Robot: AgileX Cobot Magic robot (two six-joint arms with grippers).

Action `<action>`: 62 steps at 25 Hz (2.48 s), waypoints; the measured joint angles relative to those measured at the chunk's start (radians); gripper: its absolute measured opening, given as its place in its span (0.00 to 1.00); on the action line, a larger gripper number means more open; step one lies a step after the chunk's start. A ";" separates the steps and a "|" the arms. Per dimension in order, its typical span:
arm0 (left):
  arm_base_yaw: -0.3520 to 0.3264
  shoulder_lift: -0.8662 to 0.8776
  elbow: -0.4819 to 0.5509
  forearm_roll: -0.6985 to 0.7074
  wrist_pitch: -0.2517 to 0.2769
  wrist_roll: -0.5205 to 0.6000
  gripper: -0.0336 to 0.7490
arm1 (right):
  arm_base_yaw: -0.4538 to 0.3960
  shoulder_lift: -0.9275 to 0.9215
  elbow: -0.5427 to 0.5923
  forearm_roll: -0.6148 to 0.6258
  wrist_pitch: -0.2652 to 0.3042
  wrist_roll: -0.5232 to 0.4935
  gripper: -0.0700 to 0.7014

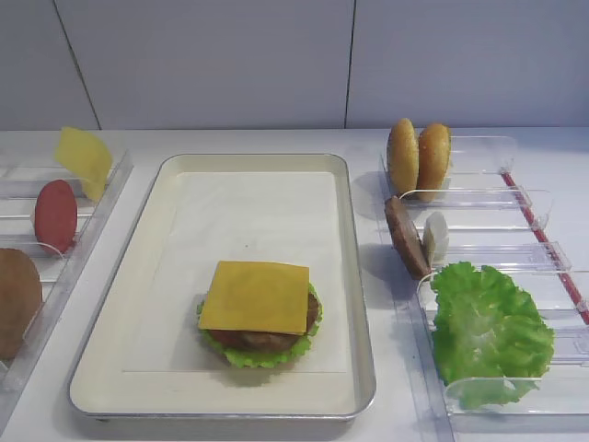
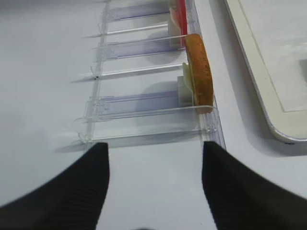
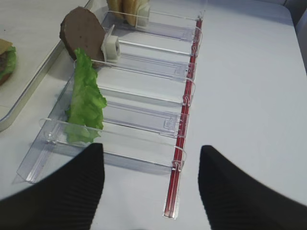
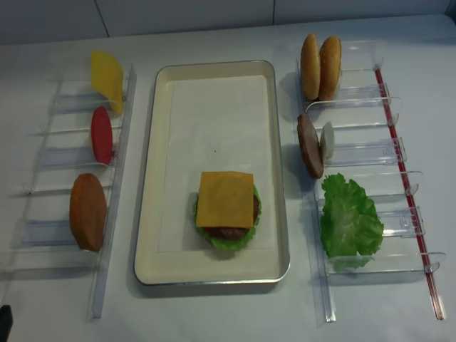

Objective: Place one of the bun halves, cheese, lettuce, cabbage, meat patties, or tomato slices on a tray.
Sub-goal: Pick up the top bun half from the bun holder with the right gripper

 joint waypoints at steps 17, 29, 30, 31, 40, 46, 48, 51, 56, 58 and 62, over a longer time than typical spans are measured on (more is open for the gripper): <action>0.000 0.000 0.000 0.000 0.000 0.000 0.57 | 0.000 0.010 -0.025 0.000 -0.014 0.000 0.68; 0.000 0.000 0.000 0.000 0.000 0.000 0.57 | 0.000 0.584 -0.371 0.017 -0.134 -0.024 0.68; 0.000 0.000 0.000 0.000 0.000 0.000 0.57 | 0.000 0.631 -0.406 0.030 -0.134 -0.038 0.68; 0.000 0.000 0.000 0.000 0.000 0.000 0.57 | 0.000 0.686 -0.436 0.051 -0.134 -0.051 0.68; 0.000 0.000 0.000 0.000 0.000 0.000 0.57 | 0.018 1.137 -0.716 0.245 -0.101 -0.170 0.68; 0.000 0.000 0.000 0.000 0.000 0.000 0.57 | 0.163 1.379 -0.909 0.128 -0.083 -0.059 0.68; 0.000 0.000 0.000 0.000 0.000 0.000 0.57 | 0.195 1.463 -0.982 0.072 -0.067 0.018 0.68; 0.000 0.000 0.000 0.000 0.000 0.000 0.57 | 0.211 1.604 -1.090 0.045 -0.038 0.109 0.68; 0.000 0.000 0.000 0.000 0.000 0.000 0.57 | 0.211 1.794 -1.264 0.006 0.027 0.177 0.68; 0.000 0.000 0.000 0.000 0.000 0.000 0.57 | 0.211 1.856 -1.322 0.004 0.042 0.194 0.67; 0.000 0.000 0.000 0.000 0.000 0.000 0.57 | 0.212 1.945 -1.399 -0.002 0.060 0.215 0.61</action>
